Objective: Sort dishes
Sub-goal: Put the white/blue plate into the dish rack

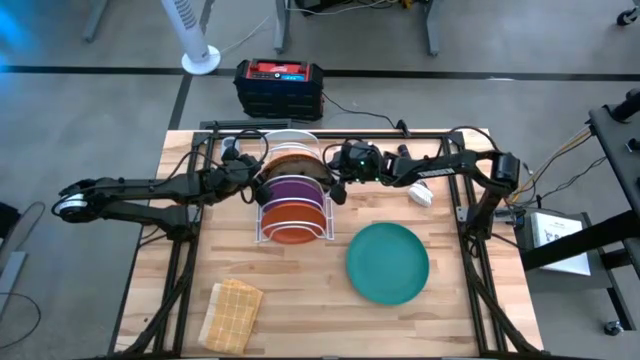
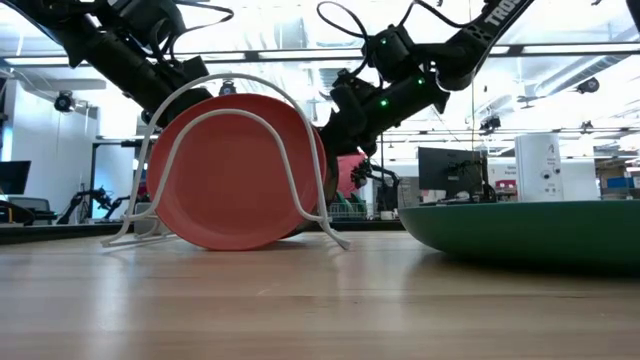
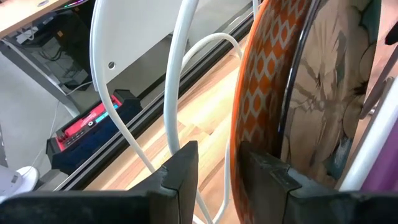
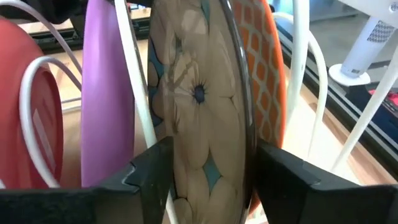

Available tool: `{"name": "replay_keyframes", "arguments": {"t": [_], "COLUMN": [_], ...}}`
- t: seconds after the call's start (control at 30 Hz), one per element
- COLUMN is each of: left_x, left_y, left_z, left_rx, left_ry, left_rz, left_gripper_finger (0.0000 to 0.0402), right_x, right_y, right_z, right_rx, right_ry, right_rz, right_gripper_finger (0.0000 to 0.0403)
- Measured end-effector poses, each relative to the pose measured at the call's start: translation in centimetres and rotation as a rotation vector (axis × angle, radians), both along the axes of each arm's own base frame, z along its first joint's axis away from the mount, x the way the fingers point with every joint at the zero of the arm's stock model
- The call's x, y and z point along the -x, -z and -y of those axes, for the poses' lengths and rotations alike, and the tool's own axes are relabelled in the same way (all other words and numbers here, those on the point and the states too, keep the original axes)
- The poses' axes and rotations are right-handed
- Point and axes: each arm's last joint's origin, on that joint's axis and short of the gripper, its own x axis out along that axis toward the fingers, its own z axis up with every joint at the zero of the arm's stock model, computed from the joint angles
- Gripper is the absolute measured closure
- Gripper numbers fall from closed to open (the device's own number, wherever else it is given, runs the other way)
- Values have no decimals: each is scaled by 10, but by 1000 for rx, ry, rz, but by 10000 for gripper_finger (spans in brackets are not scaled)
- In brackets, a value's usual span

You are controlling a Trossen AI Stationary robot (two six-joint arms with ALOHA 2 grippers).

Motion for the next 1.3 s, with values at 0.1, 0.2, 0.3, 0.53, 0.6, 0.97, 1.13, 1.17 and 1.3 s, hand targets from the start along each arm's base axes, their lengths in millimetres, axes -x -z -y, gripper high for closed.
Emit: {"name": "replay_keyframes", "arguments": {"t": [0.1, 0.2, 0.3, 0.53, 0.6, 0.97, 1.13, 1.17, 1.3], "left_x": [0, 0, 0, 0, 0, 0, 0, 0, 0], "left_y": [0, 0, 0, 0, 0, 0, 0, 0, 0], "left_z": [0, 0, 0, 0, 0, 0, 0, 0, 0], "left_rx": [0, 0, 0, 0, 0, -3, -3, -3, -3], "left_ry": [0, 0, -1, -1, -1, -4, -4, -4, -4], "left_rz": [0, 0, 1, 1, 0, 0, 0, 0, 0], "left_gripper_finger": [294, 294, 294, 294, 294, 294, 294, 294, 294], "right_x": [2, 5, 8, 15, 18, 39, 40, 39, 35], "right_y": [-4, -9, -13, -20, -24, -35, -30, -28, -20], "right_z": [-1, -2, -3, -5, -5, -8, -7, -7, -5], "right_rx": [-3, -5, -7, -19, -18, 30, 53, 53, 45], "right_ry": [3, 7, 7, 13, 22, 120, 150, 149, 150], "right_rz": [-7, -15, -23, -56, -60, -206, -253, -256, -271], "right_gripper_finger": [196, 182, 167, 140, 136, 155, 197, 208, 260]}}
